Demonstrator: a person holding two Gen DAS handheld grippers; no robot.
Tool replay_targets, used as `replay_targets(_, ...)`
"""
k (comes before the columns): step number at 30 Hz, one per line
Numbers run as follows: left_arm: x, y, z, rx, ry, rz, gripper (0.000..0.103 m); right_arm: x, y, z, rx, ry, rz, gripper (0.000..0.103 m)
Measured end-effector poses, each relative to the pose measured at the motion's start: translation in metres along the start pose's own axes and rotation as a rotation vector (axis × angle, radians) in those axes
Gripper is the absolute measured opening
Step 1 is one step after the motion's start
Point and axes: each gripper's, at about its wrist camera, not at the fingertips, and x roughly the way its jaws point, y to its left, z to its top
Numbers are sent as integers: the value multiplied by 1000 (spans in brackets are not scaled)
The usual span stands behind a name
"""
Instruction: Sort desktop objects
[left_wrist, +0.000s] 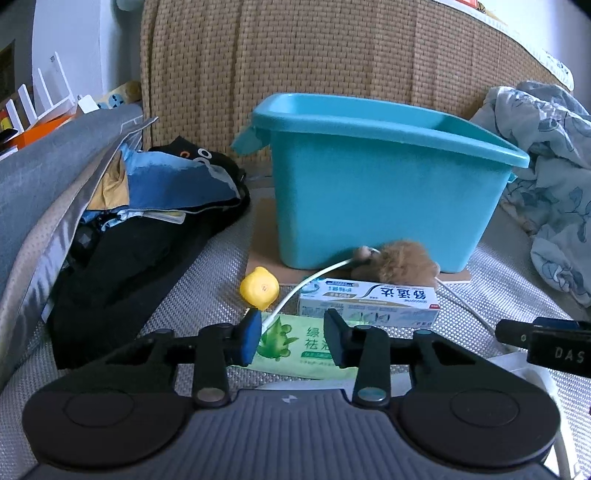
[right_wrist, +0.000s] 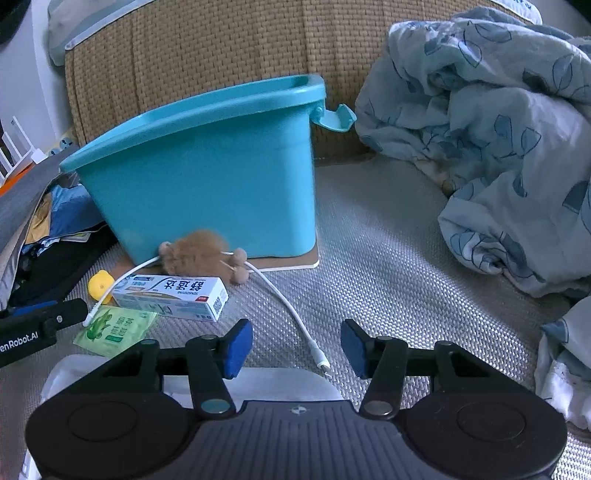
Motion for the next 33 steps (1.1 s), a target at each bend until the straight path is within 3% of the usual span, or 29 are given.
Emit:
replay_targets(14, 8, 2, -3, 2, 13, -7, 34, 10, -3, 0, 9, 18, 30, 50)
replay_targets(33, 7, -4, 3, 23, 27, -21, 36, 18, -1, 1, 18, 27, 41, 50)
